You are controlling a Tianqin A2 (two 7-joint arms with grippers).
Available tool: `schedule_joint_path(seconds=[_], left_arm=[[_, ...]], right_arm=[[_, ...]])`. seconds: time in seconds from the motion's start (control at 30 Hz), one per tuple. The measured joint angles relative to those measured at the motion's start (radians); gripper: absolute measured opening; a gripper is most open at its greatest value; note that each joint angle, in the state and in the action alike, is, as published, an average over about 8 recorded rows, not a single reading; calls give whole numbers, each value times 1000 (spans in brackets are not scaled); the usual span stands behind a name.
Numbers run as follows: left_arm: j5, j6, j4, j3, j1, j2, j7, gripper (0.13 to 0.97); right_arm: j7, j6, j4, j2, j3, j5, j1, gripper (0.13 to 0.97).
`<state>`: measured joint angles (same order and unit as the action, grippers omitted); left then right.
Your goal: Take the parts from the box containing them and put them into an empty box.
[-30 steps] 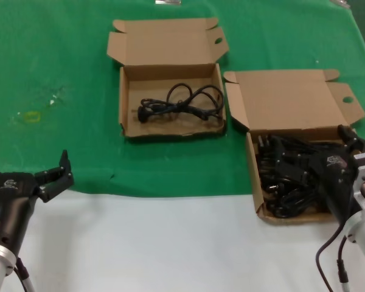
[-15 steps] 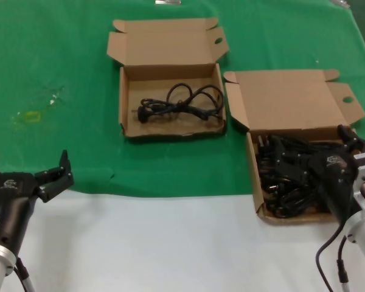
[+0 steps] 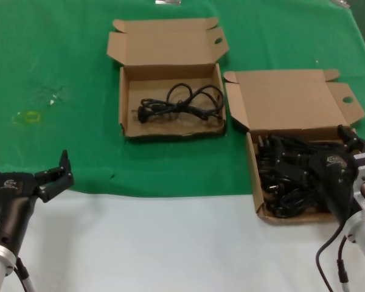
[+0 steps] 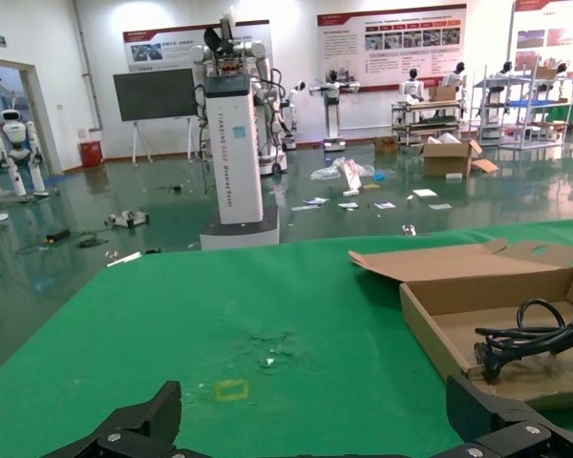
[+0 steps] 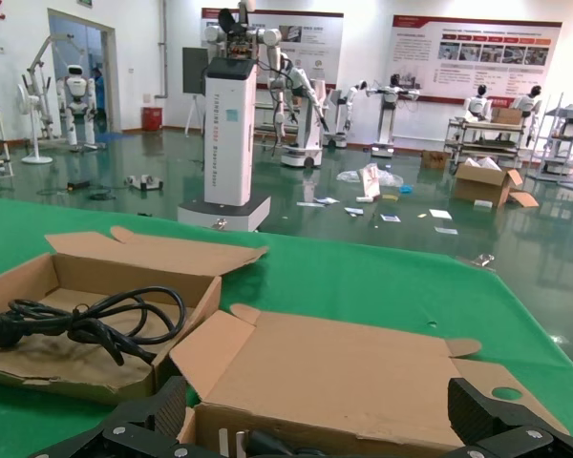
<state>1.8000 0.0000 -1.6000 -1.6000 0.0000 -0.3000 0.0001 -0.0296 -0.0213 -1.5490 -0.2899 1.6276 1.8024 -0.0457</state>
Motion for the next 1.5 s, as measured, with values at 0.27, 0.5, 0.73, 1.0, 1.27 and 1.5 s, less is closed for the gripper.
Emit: schedule_joint_path(seconds=[0.27, 0.5, 0.73, 1.0, 1.27, 1.5], left_arm=[[0, 0, 0, 0, 0, 0, 0, 966], [0, 0, 0, 0, 0, 0, 0, 966], [0, 0, 0, 0, 0, 0, 0, 966], [0, 0, 0, 0, 0, 0, 0, 966], [0, 0, 0, 0, 0, 0, 0, 966], [0, 0, 0, 0, 0, 0, 0, 966]], right_arm=[[0, 0, 0, 0, 0, 0, 0, 966], [0, 0, 0, 0, 0, 0, 0, 966], [0, 0, 0, 0, 0, 0, 0, 966], [0, 0, 0, 0, 0, 0, 0, 966], [0, 0, 0, 0, 0, 0, 0, 966], [0, 0, 0, 0, 0, 0, 0, 966]])
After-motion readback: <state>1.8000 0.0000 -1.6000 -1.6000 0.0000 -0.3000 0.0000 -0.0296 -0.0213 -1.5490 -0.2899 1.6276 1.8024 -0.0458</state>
